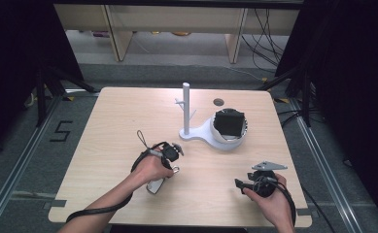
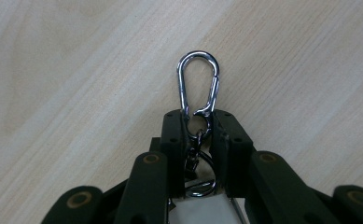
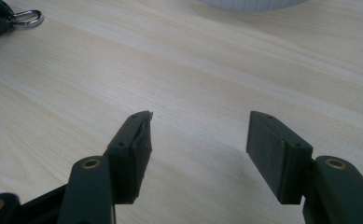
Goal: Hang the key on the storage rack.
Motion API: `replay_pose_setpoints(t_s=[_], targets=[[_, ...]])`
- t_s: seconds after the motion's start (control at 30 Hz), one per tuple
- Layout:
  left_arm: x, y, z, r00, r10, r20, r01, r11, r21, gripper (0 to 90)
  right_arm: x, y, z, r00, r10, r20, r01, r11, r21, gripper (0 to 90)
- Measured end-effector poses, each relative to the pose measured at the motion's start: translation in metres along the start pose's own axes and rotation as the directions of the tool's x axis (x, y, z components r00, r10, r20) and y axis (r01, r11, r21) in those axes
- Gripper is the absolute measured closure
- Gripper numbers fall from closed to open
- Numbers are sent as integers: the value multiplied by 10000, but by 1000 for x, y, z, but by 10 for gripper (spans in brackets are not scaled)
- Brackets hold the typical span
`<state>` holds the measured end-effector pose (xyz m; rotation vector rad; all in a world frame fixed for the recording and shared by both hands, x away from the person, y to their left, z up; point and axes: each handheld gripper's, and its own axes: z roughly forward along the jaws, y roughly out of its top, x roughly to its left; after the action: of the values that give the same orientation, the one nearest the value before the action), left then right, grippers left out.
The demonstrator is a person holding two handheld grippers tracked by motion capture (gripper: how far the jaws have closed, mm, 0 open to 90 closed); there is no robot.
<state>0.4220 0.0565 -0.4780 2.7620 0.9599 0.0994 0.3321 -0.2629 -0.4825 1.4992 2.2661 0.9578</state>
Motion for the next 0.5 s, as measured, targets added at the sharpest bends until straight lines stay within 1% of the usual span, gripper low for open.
replay_pose_setpoints(t_s=[0.03,0.1,0.17,0.2,0.23,0.27,0.3,0.33,0.37,0.4,0.43,0.47,0.5], targets=[[0,-1,1,10000,-64,40,64,9998,-164,749,0,0,0,10000,-11,11,11,10000,7,413],[2,-2,0,9999,13,122,-12,10000,-85,749,0,0,0,10000,-11,-12,11,10000,-4,413],[3,-3,-1,9997,-97,242,99,9999,-73,750,0,1,-1,10000,-44,-2,44,10000,-46,413],[5,-5,0,9987,-239,440,249,9994,-226,750,1,1,-1,9999,94,-38,-94,10000,-5,413],[7,-6,0,9983,-264,513,280,9991,-314,750,-2,1,0,9998,-180,-99,177,9994,-302,413],[7,-8,0,9978,-322,584,348,9985,-427,751,-2,1,0,9999,-27,-115,25,9997,-240,412],[7,-8,0,9978,-322,584,348,9985,-427,751,-2,1,0,9999,-27,-115,25,9997,-240,412],[8,-9,-1,9973,-371,629,405,9978,-532,751,-3,1,-1,9998,-191,7,191,9995,-241,412],[9,-11,-1,9976,-276,628,313,9977,-602,751,-3,1,-1,9998,-191,7,191,9995,-241,412],[9,-14,-2,9970,-362,681,417,9958,-814,751,-3,0,-1,10000,-88,18,88,9999,-140,412],[9,-14,-2,9970,-362,681,417,9958,-814,752,-3,0,-1,10000,-88,18,88,9999,-140,412],[10,-16,-3,9973,-342,654,405,9944,-980,751,-3,0,-1,10000,-76,65,77,9998,-166,412],[11,-17,-4,9975,-327,629,386,9946,-962,751,-3,0,0,9998,-176,-1,176,9995,-271,412]])
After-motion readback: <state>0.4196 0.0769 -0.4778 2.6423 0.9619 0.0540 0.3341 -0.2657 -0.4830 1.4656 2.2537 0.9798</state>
